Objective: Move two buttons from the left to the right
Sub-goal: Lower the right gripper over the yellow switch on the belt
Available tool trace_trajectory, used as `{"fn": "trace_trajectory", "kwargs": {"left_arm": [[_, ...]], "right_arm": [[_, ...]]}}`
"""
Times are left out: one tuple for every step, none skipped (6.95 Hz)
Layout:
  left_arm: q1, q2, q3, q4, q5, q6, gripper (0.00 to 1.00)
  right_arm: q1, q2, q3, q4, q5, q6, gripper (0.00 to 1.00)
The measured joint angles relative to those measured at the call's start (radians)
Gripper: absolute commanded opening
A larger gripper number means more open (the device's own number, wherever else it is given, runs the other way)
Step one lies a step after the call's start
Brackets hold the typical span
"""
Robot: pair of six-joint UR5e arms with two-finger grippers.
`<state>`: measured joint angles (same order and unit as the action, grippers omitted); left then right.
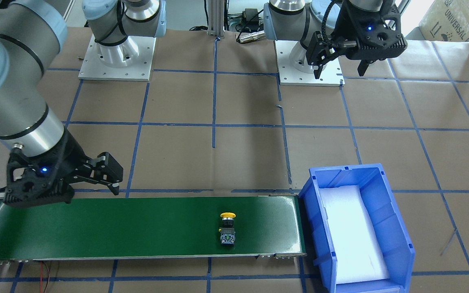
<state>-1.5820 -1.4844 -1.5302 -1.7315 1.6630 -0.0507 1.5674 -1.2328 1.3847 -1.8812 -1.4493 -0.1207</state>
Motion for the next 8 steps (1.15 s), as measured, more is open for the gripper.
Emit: {"fn": "trace_trajectory", "kwargs": {"left_arm": [[-0.001, 0.0, -0.002, 0.0, -0.001, 0.0, 1.0], [-0.002, 0.0, -0.003, 0.0, -0.003, 0.0, 1.0], [-0.002, -0.001, -0.004, 0.0, -0.005, 0.0, 1.0], [-0.003, -0.001, -0.004, 0.001, -0.007, -0.001, 1.0], [-0.003, 0.0, -0.004, 0.001, -0.004, 0.0, 1.0], [-0.003, 0.0, -0.004, 0.0, -0.001, 0.002, 1.0], [-0.003, -0.001, -0.006, 0.001, 0.0, 0.003, 1.0], [-0.003, -0.002, -0.007, 0.001, 0.0, 0.003, 1.0]], "right_arm": [[0.037, 0.029, 0.003, -0.032, -0.007, 0.063, 0.99], [0.061, 0.049, 0.003, -0.047, -0.011, 0.118, 0.99], [0.085, 0.07, 0.002, -0.062, -0.015, 0.172, 0.99], [0.12, 0.093, 0.001, -0.081, -0.04, 0.225, 0.99], [0.16, 0.113, -0.002, -0.096, -0.089, 0.279, 0.99], [0.193, 0.13, -0.007, -0.102, -0.117, 0.342, 0.99], [0.22, 0.149, -0.013, -0.11, -0.125, 0.408, 0.99], [0.24, 0.176, -0.028, -0.122, -0.126, 0.447, 0.99]]}}
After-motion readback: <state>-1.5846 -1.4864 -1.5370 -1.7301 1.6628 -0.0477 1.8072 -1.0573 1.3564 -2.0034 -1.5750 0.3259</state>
